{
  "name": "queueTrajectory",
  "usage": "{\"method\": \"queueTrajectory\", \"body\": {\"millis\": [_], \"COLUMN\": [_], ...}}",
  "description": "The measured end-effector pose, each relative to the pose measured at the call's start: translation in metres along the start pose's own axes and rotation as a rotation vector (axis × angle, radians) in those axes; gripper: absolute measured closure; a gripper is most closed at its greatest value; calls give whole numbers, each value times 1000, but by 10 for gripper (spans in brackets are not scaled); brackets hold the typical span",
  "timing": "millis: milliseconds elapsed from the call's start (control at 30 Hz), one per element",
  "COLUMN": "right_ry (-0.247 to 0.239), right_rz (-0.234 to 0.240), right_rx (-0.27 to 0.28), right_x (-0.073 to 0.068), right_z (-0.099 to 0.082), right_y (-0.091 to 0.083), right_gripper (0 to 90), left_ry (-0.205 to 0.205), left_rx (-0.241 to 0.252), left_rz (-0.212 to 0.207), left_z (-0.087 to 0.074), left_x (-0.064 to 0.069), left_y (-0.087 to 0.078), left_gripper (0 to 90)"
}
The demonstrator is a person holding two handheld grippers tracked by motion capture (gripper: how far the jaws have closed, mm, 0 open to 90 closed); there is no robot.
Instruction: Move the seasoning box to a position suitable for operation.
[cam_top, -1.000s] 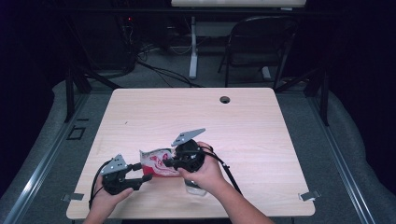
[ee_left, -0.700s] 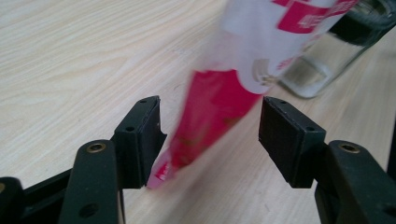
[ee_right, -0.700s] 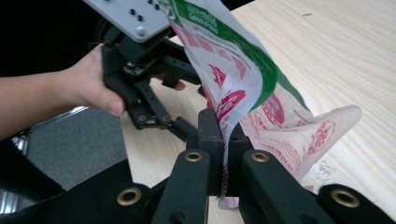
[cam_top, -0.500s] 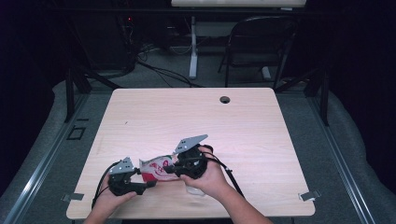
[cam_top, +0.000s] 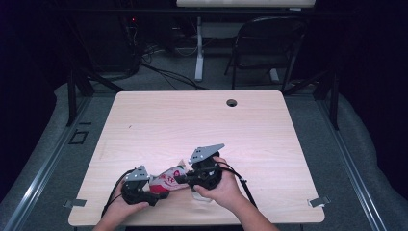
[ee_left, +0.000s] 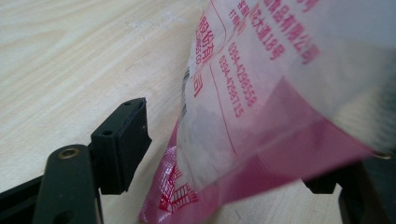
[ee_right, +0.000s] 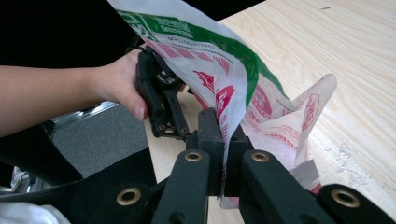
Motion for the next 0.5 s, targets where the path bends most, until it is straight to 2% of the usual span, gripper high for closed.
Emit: {"method": "queueTrajectory", "body": {"millis": [133, 300, 500], "right_ry": [-17, -6, -2], "right_rz": [14, 13, 15], "right_rx": [-2, 13, 18], "right_x": [-5, -6, -7], "right_z": [-5, -8, -10], "right_y": [2, 0, -2], "right_gripper": [900, 900, 900], "left_ry": [-5, -4, -3], "left_rx": [-14, -31, -17], "left_rz": [-4, 2, 3], "left_z": [0, -1, -2], "left_x": [3, 4, 5], "left_y": [7, 15, 18], "left_gripper": [277, 278, 309]}}
Point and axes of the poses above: each handheld gripper's, and its own axes: y roughly forward along the jaws, z roughly out of its top, x roughly to its right, the point moved 4 cm from there along y, roughly forward along the jaws, and after that the axes turned 14 degrees about -y, right-handed, at the moved point
